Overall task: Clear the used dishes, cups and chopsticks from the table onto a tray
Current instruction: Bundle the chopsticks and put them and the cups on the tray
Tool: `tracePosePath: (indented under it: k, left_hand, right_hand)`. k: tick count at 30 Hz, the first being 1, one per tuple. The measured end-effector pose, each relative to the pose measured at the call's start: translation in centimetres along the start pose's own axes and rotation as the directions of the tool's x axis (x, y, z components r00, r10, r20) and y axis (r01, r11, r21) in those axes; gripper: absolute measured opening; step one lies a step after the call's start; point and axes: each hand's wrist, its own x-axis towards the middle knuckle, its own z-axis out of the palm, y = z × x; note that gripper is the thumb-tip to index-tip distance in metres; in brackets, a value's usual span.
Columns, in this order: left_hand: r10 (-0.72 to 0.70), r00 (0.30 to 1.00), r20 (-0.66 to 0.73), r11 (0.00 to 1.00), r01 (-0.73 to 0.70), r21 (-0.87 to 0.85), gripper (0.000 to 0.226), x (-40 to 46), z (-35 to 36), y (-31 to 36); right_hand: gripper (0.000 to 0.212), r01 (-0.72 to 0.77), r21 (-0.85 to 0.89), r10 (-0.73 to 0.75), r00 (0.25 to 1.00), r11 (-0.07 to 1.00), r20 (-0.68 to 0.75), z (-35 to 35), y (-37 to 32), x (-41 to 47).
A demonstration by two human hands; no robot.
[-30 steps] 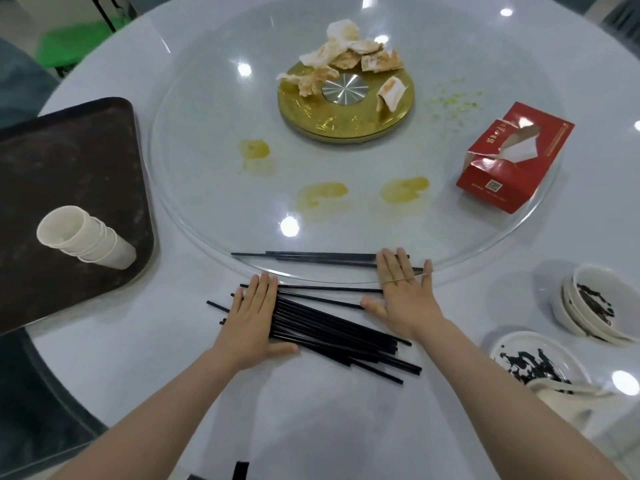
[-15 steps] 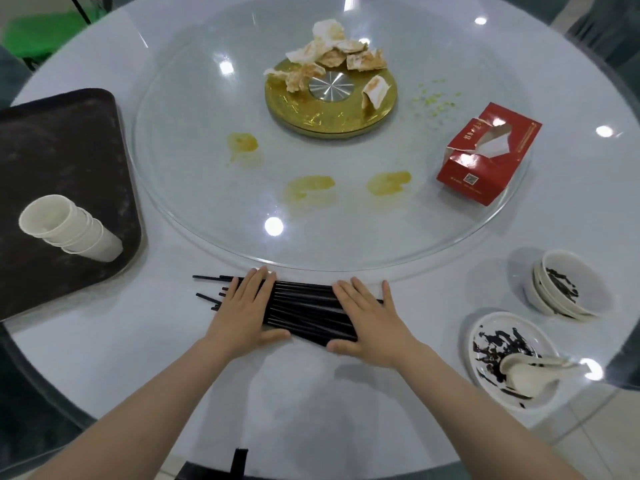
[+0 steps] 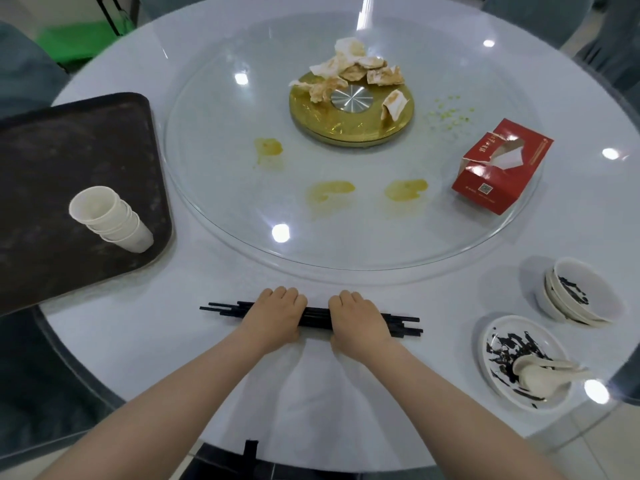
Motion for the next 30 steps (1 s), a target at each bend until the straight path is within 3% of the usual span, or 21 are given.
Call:
tracePosePath:
  k: [3,6,10,14,18,22,25,28,30]
  left_hand:
    - [-0.058,0.993,0.102,0.998,0.061,-0.022,0.021,-0.1,1.0,0.3]
    - [-0.114,0.986,0.120,0.989,0.123,-0.077,0.021,-0.7,1.1,0.5]
    - [-0.136,0.980,0.147,0.975,0.158,-0.156,0.020,-1.1,0.3,0.4]
    - [-0.175,0.979,0.103,0.946,0.197,-0.259,0.008,-2.4,-2.1,-1.3]
    - [-0.302,0.952,-0.059,0.928,0.279,-0.246,0.015,-4.4,-7.0,-5.5]
    - [-0.415,0.873,-0.254,0.907,0.375,-0.192,0.019,-7.2,-12.0,-11.5]
    - [-0.536,0.784,-0.313,0.844,0.487,-0.226,0.014,-9.9,-14.2,-17.8]
    - [-0.647,0.694,-0.316,0.761,0.561,-0.327,0.013,-12.8,-14.7,-25.1]
    - [-0.714,0.630,-0.306,0.698,0.608,-0.378,0.011,-14.8,-14.0,-30.2]
  right_hand:
    - [0.022,0.005,-0.032,-0.004,1.000,0.999,0.010,-0.2,-0.4,-0.2]
    - [0.030,0.016,-0.143,-0.020,0.999,0.990,-0.026,-0.9,-1.2,-0.5]
    - [0.023,0.048,-0.118,-0.038,0.996,0.992,0.085,-1.4,-1.3,0.1]
    - [0.032,0.120,-0.175,-0.133,0.989,0.977,-0.061,-4.9,-2.6,0.2]
    - [0.029,0.165,-0.186,-0.225,0.899,0.969,-0.375,-10.3,-5.0,2.4]
    - [0.021,0.199,-0.234,-0.305,0.718,0.951,-0.626,-16.2,-9.2,6.3]
    - [0.047,0.216,-0.262,-0.339,0.633,0.941,-0.696,-20.0,-12.8,9.6]
    - [0.077,0.162,-0.220,-0.270,0.693,0.962,-0.669,-22.6,-16.2,12.7]
    - [0.080,0.131,-0.186,-0.219,0.756,0.974,-0.616,-23.4,-18.5,15.0]
